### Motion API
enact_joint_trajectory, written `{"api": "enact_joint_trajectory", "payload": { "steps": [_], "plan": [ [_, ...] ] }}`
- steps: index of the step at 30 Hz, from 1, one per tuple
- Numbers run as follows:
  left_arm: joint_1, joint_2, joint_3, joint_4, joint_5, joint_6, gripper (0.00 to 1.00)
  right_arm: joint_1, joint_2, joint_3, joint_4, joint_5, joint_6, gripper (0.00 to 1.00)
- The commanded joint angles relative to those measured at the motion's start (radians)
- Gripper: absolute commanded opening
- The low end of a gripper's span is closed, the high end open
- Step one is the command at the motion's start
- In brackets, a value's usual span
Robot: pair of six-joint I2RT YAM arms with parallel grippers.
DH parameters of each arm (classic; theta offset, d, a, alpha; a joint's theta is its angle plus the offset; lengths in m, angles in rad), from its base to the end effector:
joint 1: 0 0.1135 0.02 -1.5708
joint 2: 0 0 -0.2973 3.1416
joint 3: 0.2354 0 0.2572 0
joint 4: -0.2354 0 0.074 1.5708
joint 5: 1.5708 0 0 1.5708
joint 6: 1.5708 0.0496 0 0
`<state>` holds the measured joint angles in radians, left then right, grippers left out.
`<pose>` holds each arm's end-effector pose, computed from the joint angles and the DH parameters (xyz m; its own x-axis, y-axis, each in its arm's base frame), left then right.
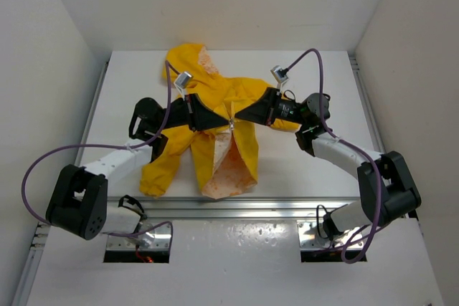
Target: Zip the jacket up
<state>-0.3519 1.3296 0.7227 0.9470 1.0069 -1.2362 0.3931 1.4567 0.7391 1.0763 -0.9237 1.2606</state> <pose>0.2516 -0.1370 0.3424 -0.7776 -0.2523 -0.5759 0.6019 -0.0340 -0.7979 0.2724 0.1558 0.3261 -0.7781 0.2989 -0.5525 -0.5899 -0.0454 0.8062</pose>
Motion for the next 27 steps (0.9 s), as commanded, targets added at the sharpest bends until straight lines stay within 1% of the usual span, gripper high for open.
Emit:
{"api": "enact_joint_trajectory", "payload": {
  "steps": [1,5,11,18,21,22,24,25,27],
  "plan": [
    [0.010,-0.001,0.043,0.093,-0.021,-0.008,0.00,0.012,-0.013,0.020,0.085,-0.007,-0.010,0.00],
    [0.010,-0.001,0.043,0.093,-0.030,-0.008,0.00,0.013,-0.009,0.029,0.100,-0.017,-0.007,0.00],
    [0.051,0.017,0.034,0.143,-0.062,-0.055,0.00,0.026,-0.015,0.023,0.126,-0.026,0.010,0.00],
    [0.060,0.026,0.024,0.183,-0.073,-0.075,0.00,0.032,-0.022,0.006,0.123,-0.024,0.017,0.00],
    [0.051,0.017,0.014,0.199,-0.060,-0.086,0.00,0.029,-0.018,0.017,0.093,0.002,-0.006,0.00],
    [0.051,0.017,0.001,0.208,-0.051,-0.077,0.00,0.011,-0.009,0.037,0.049,0.012,-0.006,0.00],
    [0.051,-0.012,-0.011,0.217,-0.041,-0.077,0.00,-0.008,0.013,0.058,0.018,0.051,0.005,0.00],
    [0.051,-0.012,-0.011,0.217,-0.040,-0.077,0.00,-0.028,0.025,0.095,-0.002,0.066,0.008,0.00],
    [0.051,-0.027,-0.023,0.217,-0.031,-0.077,0.00,-0.034,0.034,0.118,-0.009,0.075,0.017,0.00]
  ]
}}
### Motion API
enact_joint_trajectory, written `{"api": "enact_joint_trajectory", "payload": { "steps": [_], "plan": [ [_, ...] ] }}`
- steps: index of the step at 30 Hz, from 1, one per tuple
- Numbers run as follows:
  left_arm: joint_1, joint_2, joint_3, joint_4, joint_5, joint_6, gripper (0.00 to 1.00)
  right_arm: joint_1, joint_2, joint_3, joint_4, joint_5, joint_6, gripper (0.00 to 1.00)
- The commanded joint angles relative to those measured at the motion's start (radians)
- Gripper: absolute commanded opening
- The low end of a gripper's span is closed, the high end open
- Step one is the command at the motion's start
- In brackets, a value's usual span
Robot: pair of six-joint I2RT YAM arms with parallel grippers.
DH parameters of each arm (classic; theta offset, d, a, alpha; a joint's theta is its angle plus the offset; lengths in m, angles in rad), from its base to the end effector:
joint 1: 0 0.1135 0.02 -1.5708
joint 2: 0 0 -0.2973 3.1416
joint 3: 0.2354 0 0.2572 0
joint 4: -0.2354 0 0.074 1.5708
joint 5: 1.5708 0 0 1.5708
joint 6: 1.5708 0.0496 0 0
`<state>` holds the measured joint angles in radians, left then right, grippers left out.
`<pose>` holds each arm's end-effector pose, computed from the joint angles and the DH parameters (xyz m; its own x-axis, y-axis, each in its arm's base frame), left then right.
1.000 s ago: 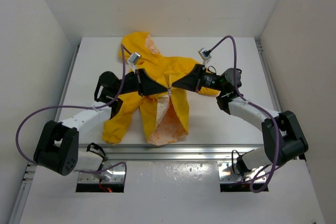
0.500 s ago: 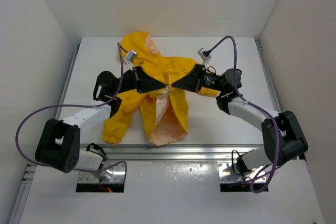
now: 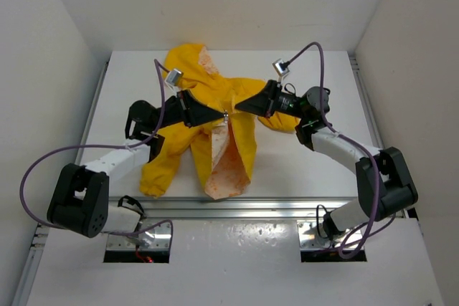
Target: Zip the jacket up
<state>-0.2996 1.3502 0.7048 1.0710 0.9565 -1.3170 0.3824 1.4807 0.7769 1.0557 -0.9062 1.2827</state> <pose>0.2596 -0.1226 0.3434 -0.7540 -0.3510 -0.5553 0.6031 -0.0348 -0.7969 0.2832 0.1560 0.3295 -0.7871 0.3208 -0.5269 -0.5668 -0.0391 0.8229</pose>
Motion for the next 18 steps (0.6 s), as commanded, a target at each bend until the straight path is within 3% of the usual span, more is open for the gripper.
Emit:
{"api": "enact_joint_trajectory", "payload": {
  "steps": [1,18],
  "plan": [
    [-0.001,-0.059,-0.016,0.093,0.019,0.004,0.00,-0.023,0.013,0.093,0.009,0.067,-0.002,0.00],
    [-0.019,-0.014,0.008,0.139,-0.028,-0.062,0.00,-0.013,-0.066,0.005,-0.051,0.168,0.080,0.00]
  ]
}}
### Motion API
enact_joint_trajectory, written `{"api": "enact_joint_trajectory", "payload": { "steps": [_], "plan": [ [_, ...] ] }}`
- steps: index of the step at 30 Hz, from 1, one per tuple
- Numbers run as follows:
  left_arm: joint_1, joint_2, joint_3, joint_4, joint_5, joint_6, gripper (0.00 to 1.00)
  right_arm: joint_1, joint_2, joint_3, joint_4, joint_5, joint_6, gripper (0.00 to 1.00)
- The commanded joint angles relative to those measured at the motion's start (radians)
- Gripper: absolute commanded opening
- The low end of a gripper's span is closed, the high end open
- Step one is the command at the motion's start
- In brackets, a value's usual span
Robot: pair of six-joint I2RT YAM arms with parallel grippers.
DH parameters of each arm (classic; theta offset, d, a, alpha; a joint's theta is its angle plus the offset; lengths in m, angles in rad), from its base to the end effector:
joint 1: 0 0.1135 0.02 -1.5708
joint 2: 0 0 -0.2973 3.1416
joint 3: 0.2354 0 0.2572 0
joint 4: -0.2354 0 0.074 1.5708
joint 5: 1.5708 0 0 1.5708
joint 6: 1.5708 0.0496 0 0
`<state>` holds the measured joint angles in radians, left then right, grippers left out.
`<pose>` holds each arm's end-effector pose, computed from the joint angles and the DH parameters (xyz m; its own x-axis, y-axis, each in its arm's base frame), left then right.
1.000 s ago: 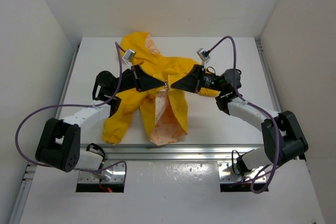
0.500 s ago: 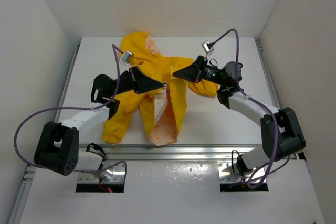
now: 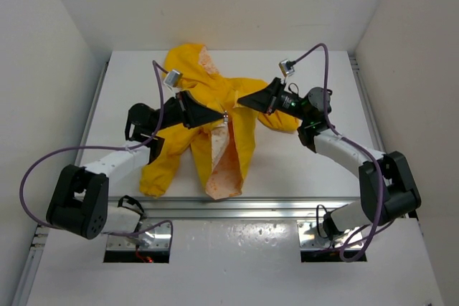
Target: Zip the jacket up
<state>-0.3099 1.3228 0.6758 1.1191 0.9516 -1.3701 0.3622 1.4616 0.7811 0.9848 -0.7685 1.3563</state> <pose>0.2489 -0.1221 0.3455 -0.7640 -0.3525 -0.5404 0.5974 -0.0698 -0.7989 0.2911 0.1472 0.3311 -0.7952 0.4499 -0.4066 -0.4600 -0.0106 0.8879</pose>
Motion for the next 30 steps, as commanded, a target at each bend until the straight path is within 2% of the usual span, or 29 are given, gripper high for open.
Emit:
{"api": "enact_joint_trajectory", "payload": {
  "steps": [1,12,30],
  "plan": [
    [-0.009,0.013,0.038,0.091,-0.024,-0.018,0.00,0.009,-0.047,0.001,0.012,0.032,-0.002,0.00],
    [-0.018,0.073,0.122,0.081,-0.013,-0.018,0.00,0.057,-0.064,0.000,-0.093,0.063,-0.077,0.00],
    [0.002,0.073,0.102,0.099,-0.004,-0.030,0.00,0.057,-0.044,0.052,-0.034,0.089,-0.031,0.00]
  ]
}}
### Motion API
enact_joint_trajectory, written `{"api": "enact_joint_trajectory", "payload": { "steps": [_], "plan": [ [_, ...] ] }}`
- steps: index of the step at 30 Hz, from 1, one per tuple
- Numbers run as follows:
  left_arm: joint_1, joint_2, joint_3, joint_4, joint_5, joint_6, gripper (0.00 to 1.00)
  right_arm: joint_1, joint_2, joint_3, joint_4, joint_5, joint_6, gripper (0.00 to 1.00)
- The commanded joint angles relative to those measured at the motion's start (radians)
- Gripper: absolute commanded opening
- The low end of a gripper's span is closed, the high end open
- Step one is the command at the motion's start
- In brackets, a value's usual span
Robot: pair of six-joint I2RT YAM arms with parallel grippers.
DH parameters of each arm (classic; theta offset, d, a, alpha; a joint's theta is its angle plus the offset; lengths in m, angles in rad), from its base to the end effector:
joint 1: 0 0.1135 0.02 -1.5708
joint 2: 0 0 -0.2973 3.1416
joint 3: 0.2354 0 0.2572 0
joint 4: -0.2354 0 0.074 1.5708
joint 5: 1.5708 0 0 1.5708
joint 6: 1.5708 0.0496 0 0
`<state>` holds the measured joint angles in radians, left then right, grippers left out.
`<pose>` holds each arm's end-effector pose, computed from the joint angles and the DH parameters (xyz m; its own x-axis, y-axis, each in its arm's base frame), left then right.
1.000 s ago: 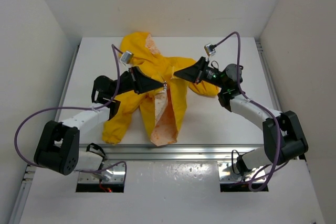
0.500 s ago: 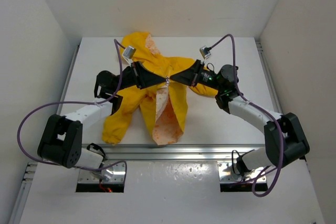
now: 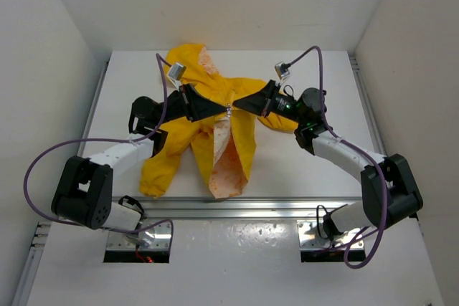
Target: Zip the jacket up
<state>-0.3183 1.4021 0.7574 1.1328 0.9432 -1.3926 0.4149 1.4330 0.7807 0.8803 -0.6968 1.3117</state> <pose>0.2696 -0.1311 0.3526 -0.7702 -0.3547 -0.5301 0.5913 -0.0852 -0.8020 0.2832 0.1595 0.3292 -0.7988 0.4582 -0.3898 -0.4257 0.0272 0.9044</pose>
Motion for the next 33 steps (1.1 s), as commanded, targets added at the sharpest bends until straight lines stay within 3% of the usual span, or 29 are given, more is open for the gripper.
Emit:
{"api": "enact_joint_trajectory", "payload": {
  "steps": [1,33],
  "plan": [
    [0.010,-0.006,0.020,0.085,0.005,-0.008,0.00,0.002,-0.016,0.057,0.074,0.013,0.017,0.00],
    [0.010,-0.006,0.011,0.113,0.005,-0.037,0.00,0.025,0.014,0.097,0.129,-0.001,0.046,0.00]
  ]
}}
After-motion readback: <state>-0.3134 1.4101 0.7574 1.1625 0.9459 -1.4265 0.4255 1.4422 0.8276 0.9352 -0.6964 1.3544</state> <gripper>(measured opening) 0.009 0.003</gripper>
